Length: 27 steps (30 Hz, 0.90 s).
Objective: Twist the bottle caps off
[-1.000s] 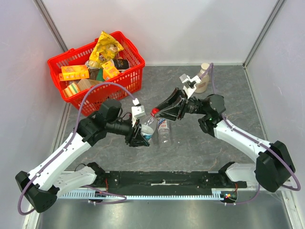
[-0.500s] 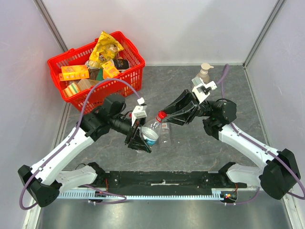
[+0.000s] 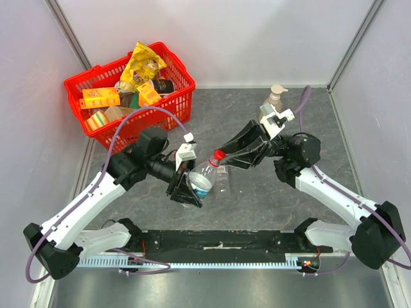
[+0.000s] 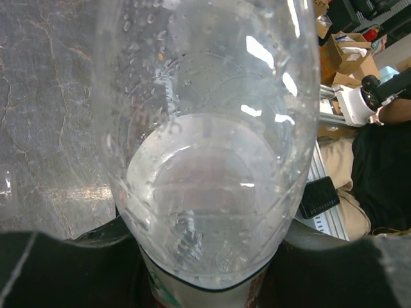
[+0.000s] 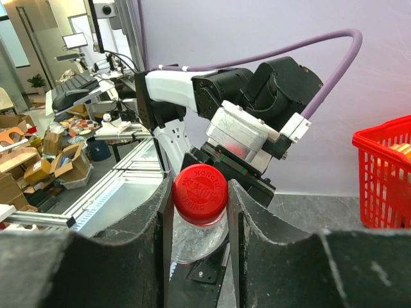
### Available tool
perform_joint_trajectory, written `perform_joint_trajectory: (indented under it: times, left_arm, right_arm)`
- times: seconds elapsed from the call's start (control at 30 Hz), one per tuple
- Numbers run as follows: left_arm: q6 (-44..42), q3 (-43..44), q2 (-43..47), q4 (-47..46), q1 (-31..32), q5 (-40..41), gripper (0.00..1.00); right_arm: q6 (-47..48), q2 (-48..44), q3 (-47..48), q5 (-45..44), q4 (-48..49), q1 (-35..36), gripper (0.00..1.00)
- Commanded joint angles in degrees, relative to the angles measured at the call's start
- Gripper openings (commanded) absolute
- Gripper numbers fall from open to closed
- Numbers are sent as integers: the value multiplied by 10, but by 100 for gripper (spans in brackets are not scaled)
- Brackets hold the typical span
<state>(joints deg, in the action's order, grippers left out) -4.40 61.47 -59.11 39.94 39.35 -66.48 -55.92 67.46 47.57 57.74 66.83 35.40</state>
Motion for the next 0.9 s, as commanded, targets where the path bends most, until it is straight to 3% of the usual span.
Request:
perform_joint_trajectory:
  times: [0.0,0.3,0.43,0.6,0.87]
  left_arm:
    - [-22,-9,17,5,-2,-25,2]
    - [-22,-27,30,6,-2,-3,2]
    - [-21,-34,30,6,-2,24,2]
    - [-10,-49,29,6,-2,73,2]
    - [24,-71,44,-33,-2,180,2]
  right_arm:
    - [5,-21,31,-1,37,2,0]
    - [9,-15,33,-53,11,-2,0]
    - [61,-25,36,-131,-116,-25,0]
    - [175,-44,61,-270,-362,-39,0]
    - [239,-18,30,-365,-469,-60,0]
